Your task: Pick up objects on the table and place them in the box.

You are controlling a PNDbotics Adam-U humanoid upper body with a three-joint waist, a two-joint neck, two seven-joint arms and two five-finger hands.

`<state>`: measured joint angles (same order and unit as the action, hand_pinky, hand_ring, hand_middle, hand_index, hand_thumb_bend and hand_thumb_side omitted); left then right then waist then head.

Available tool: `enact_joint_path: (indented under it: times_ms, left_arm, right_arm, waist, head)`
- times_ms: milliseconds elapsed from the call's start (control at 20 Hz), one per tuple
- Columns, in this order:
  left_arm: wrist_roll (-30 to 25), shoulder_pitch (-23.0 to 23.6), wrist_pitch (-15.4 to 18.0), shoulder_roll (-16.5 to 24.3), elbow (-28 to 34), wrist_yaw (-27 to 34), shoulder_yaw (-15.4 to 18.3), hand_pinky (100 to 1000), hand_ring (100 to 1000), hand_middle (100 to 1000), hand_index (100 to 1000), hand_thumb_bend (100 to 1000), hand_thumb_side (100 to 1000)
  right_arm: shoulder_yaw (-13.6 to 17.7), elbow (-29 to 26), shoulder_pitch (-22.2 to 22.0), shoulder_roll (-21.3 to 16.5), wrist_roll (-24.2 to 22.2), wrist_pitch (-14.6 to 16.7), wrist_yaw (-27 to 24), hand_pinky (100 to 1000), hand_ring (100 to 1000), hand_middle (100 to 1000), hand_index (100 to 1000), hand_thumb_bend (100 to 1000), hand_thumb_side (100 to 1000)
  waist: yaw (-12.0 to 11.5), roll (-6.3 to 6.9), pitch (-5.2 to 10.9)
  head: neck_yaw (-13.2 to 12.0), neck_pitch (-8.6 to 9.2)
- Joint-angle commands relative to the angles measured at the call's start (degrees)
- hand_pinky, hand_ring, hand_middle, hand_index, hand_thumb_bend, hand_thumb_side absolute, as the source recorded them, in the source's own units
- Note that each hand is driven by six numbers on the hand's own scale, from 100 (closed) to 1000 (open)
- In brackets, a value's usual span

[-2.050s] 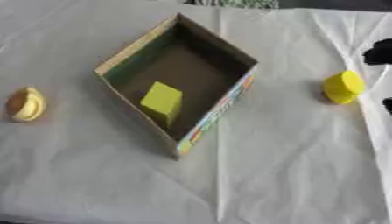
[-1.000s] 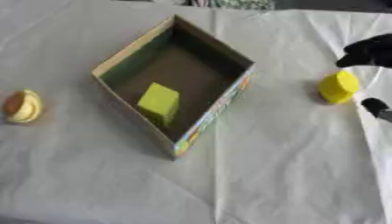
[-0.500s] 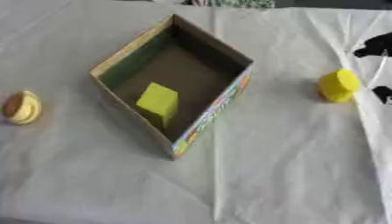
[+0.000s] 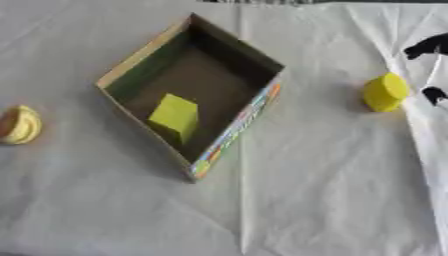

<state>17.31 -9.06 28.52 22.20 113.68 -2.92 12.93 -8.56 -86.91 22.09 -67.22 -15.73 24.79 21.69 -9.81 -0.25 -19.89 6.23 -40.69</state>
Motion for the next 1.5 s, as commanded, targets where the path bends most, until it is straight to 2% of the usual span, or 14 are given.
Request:
enact_joint_path:
  times_ms: [50, 100, 150, 200, 250, 400, 1100, 1500]
  left_arm:
    - [-0.4, -0.3, 0.0, 0.6, 0.9, 0.3, 0.2, 814, 742, 756, 828, 100, 567]
    - [-0.5, -0.3, 0.0, 0.5, 0.9, 0.3, 0.1, 814, 742, 756, 828, 100, 567]
    - [-0.5, -0.4, -0.1, 0.5, 0.9, 0.4, 0.1, 813, 742, 756, 827, 100, 566]
    - [-0.5, -0.4, -0.1, 0.4, 0.9, 0.4, 0.1, 813, 742, 756, 827, 100, 566]
    - [-0.6, -0.4, -0.1, 0.4, 0.9, 0.4, 0.1, 814, 742, 756, 827, 100, 566]
    - [-0.6, -0.5, -0.2, 0.2, 0.9, 0.5, 0.0, 814, 742, 756, 827, 100, 566]
    - [-1.1, -0.6, -0.6, -0.2, 0.9, 0.6, -0.1, 815, 742, 756, 827, 100, 565]
    - [-1.3, -0.7, -0.8, -0.5, 0.9, 0.7, -0.1, 815, 742, 757, 827, 100, 565]
  right_arm:
    - [0.6, 2.0, 1.7, -0.8, -0.5, 0.3, 0.4, 972, 965, 852, 1000, 100, 421]
    - [0.6, 2.7, 2.1, -0.5, -0.5, 0.5, 0.7, 972, 965, 852, 1000, 100, 421]
    - [0.5, 3.3, 2.4, -0.3, -0.5, 0.6, 1.1, 974, 967, 857, 1000, 100, 369]
    - [0.5, 3.9, 2.7, 0.0, -0.7, 0.7, 1.5, 976, 968, 858, 1000, 100, 225]
    - [0.5, 4.6, 3.0, 0.3, -1.0, 0.8, 2.0, 977, 969, 859, 1000, 100, 217]
    - [0.6, 6.0, 3.9, 1.1, -1.6, 1.2, 3.0, 979, 962, 858, 1000, 100, 302]
    - [-0.6, 6.4, 6.1, 2.8, -4.4, 2.0, 3.1, 989, 967, 867, 1000, 100, 298]
    - [-1.6, 6.9, 6.7, 3.6, -6.5, 3.0, 5.2, 996, 975, 880, 1000, 100, 305]
  waist:
    - [-0.1, 0.09, 0.75]
    - [-0.1, 0.11, 0.7]
    - [-0.1, 0.15, 0.61]
    - [-0.2, 0.19, 0.52]
    - [-0.2, 0.24, 0.4]
    - [-0.4, 0.35, 0.11]
    - [-0.6, 0.25, -0.45]
    - [-0.8, 0.03, -0.65]
  head:
    - [0.4, 0.79]
    - [0.4, 0.84]
    - [0.5, 0.92]
    - [0.6, 1.0]
    - [0.6, 1.04]
    - [0.7, 1.13]
    - [1.1, 1.28]
    - [1.2, 1.43]
